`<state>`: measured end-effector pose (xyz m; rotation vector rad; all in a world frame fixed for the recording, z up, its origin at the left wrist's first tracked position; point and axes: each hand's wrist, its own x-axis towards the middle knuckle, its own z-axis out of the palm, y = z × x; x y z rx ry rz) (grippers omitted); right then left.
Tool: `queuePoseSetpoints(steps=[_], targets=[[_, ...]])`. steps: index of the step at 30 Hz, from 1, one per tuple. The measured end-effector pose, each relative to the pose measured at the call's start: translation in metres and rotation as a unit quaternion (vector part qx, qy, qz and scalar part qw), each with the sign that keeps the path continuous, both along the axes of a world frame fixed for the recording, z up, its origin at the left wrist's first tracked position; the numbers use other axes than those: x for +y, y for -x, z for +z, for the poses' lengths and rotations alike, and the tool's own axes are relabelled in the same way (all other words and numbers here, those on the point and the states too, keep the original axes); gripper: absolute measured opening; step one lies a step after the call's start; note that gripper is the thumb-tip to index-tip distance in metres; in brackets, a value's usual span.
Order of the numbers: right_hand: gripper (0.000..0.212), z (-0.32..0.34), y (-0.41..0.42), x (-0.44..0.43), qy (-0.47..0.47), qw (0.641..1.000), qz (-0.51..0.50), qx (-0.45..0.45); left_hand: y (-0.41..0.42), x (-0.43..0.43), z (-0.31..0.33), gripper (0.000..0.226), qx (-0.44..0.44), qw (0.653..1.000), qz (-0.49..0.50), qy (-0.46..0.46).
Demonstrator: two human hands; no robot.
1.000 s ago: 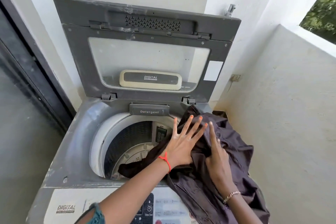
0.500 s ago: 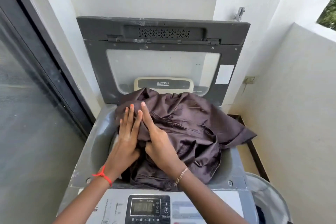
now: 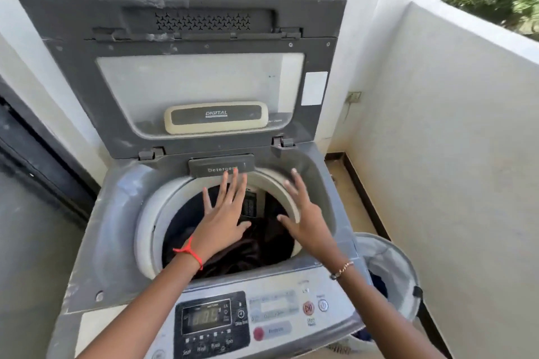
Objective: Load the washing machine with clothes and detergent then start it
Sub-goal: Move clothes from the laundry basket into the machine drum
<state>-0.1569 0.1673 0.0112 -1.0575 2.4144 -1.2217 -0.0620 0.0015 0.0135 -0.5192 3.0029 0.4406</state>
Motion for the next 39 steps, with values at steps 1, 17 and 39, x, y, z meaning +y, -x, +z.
queuePoseSetpoints(steps=[1,17,39], targets=[[0.092,0.002,0.012,0.021,0.019,0.998,-0.051,0.024,0.016,0.013,0.007,0.1,0.032,0.999,-0.024,0.009],[0.091,-0.171,0.149,0.295,-0.106,0.953,-0.275,-0.072,0.268,0.31,-0.121,0.099,0.054,0.977,-0.202,-0.04],[0.129,-0.662,0.134,0.299,-0.435,0.899,-0.004,0.058,0.182,0.313,-0.668,0.133,-0.22,0.942,-0.238,0.087]])
